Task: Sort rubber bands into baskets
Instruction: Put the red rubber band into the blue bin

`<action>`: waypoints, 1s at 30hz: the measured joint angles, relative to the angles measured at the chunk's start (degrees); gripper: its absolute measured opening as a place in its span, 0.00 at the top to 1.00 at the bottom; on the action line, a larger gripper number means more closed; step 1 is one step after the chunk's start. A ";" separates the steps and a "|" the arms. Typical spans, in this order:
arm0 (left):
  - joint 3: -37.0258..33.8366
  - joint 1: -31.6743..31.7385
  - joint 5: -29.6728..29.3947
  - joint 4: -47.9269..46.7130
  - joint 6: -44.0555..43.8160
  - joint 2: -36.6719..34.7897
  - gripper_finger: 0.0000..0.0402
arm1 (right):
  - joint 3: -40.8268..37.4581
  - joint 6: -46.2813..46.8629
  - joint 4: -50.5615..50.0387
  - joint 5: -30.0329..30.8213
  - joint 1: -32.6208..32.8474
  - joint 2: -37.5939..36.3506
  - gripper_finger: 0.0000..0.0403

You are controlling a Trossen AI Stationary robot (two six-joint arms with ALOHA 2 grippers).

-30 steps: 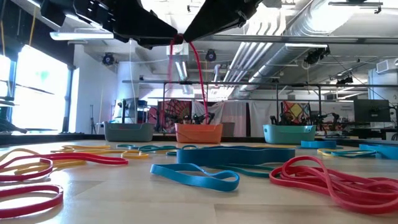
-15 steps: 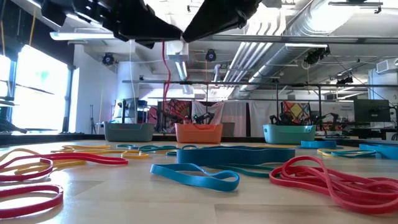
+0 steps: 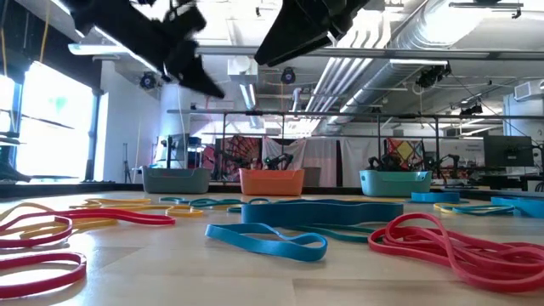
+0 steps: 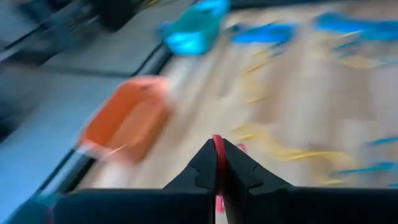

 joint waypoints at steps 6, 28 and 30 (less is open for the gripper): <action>-0.32 13.71 -2.53 -5.87 1.42 -1.38 1.00 | 0.00 0.05 -0.45 0.00 0.02 0.00 0.56; -0.32 44.84 10.90 4.89 11.37 -1.03 1.00 | -0.04 -0.42 -0.45 -0.52 -3.49 0.00 0.56; -0.32 45.09 11.97 4.35 11.30 -1.02 1.00 | -0.04 -0.30 -0.44 -0.60 -3.60 0.00 0.56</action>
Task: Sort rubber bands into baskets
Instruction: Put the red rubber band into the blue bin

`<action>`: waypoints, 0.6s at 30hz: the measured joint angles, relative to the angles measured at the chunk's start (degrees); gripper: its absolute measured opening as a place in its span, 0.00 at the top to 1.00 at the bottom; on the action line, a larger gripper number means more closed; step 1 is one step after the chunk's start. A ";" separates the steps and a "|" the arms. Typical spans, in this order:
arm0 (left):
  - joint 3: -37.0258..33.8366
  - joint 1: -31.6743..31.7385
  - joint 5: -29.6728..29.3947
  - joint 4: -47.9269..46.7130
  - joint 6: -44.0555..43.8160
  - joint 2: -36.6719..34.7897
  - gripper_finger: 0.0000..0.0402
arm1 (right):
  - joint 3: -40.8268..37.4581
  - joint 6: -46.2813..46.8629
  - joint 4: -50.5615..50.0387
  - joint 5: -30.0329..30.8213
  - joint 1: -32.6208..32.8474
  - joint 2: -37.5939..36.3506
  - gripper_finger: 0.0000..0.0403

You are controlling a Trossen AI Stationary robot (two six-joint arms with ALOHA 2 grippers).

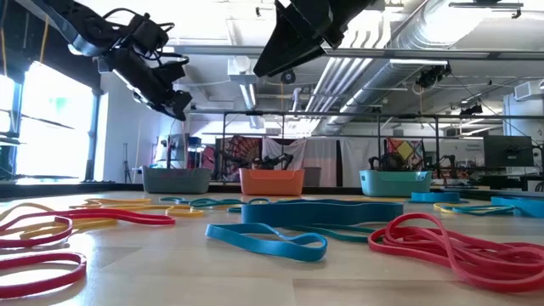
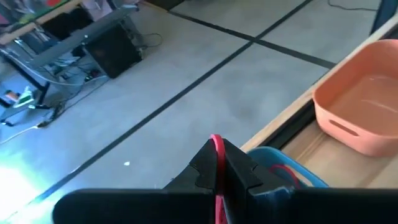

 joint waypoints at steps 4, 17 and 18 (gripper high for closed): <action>0.00 -0.04 0.49 -1.26 -0.02 0.02 1.00 | 0.00 0.25 0.01 -0.01 -0.03 0.00 0.56; 0.00 0.31 1.48 -0.75 0.46 5.45 1.00 | 0.00 -0.16 0.06 -0.04 -0.05 0.02 0.56; 0.00 0.41 1.60 -0.83 0.46 6.88 1.00 | 0.00 -0.36 0.06 -0.04 -0.10 0.02 0.56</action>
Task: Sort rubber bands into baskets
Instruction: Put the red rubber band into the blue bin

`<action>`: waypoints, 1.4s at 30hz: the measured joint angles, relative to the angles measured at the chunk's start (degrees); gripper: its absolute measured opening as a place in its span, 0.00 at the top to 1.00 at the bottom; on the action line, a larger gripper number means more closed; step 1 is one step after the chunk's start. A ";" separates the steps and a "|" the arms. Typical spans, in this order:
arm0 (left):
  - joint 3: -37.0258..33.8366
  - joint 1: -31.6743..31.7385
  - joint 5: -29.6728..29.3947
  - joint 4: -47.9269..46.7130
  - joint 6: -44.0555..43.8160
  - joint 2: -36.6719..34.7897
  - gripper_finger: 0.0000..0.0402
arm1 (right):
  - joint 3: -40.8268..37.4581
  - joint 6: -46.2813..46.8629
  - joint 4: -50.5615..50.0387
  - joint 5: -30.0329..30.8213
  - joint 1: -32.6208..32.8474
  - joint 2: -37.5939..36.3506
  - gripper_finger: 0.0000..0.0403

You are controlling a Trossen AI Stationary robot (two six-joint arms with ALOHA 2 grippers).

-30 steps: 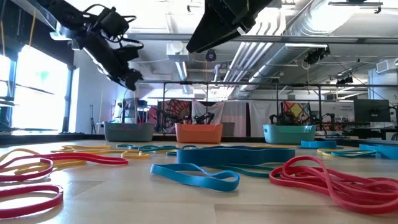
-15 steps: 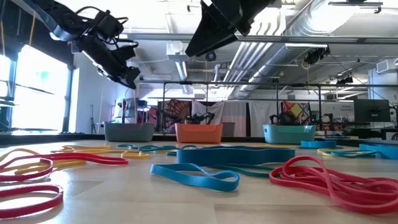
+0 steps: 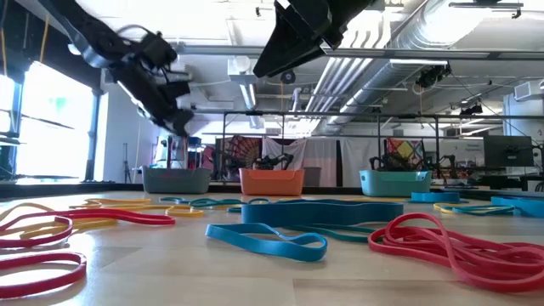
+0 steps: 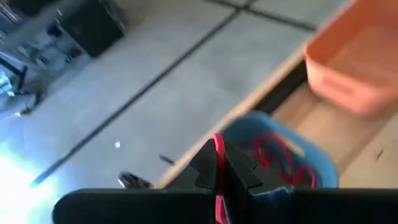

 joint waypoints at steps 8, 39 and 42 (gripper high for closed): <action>0.00 0.29 -1.09 0.33 -1.38 5.51 0.99 | 0.00 -1.31 0.01 -0.03 -0.04 0.00 0.56; 8.21 9.71 16.24 -22.31 -12.80 3.83 0.70 | -0.02 4.29 -0.02 -6.51 -2.57 0.02 0.56; 10.75 10.86 19.11 -24.99 -15.37 3.83 0.70 | 0.00 4.29 -0.02 -6.51 -2.57 0.02 0.56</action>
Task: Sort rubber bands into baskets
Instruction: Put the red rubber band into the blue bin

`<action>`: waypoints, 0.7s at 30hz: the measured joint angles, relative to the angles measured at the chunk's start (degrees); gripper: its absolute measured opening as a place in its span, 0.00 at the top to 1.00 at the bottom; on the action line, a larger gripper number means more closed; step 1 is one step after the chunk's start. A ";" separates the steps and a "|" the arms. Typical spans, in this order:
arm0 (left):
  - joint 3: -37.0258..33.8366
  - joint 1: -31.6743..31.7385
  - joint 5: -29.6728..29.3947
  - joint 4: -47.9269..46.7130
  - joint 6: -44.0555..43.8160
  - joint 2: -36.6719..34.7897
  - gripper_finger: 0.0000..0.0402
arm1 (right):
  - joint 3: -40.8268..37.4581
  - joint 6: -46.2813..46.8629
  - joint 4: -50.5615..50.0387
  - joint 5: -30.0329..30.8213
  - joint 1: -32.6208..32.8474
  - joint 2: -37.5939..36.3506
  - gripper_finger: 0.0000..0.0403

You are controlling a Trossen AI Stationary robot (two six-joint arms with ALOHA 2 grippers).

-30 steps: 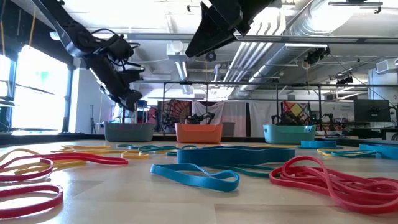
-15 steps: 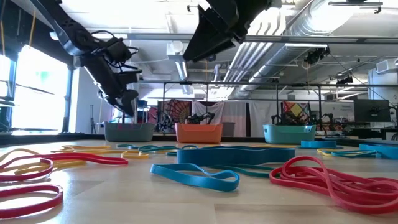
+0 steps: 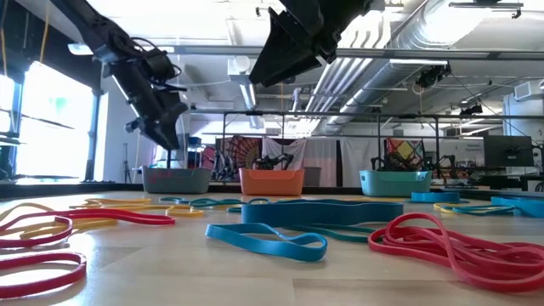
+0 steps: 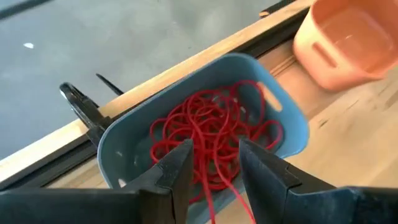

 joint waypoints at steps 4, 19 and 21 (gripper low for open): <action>2.16 1.08 1.95 -1.37 -0.68 0.00 0.70 | -0.02 0.00 0.00 -0.12 0.00 0.00 0.56; 2.28 -8.46 11.55 -5.79 17.29 -1.73 0.99 | -0.52 4.96 -6.93 -2.94 -0.04 0.00 0.56; 1.78 -11.42 10.78 -7.59 20.02 -3.00 0.99 | -1.00 4.98 -6.79 -2.95 -0.04 0.00 0.56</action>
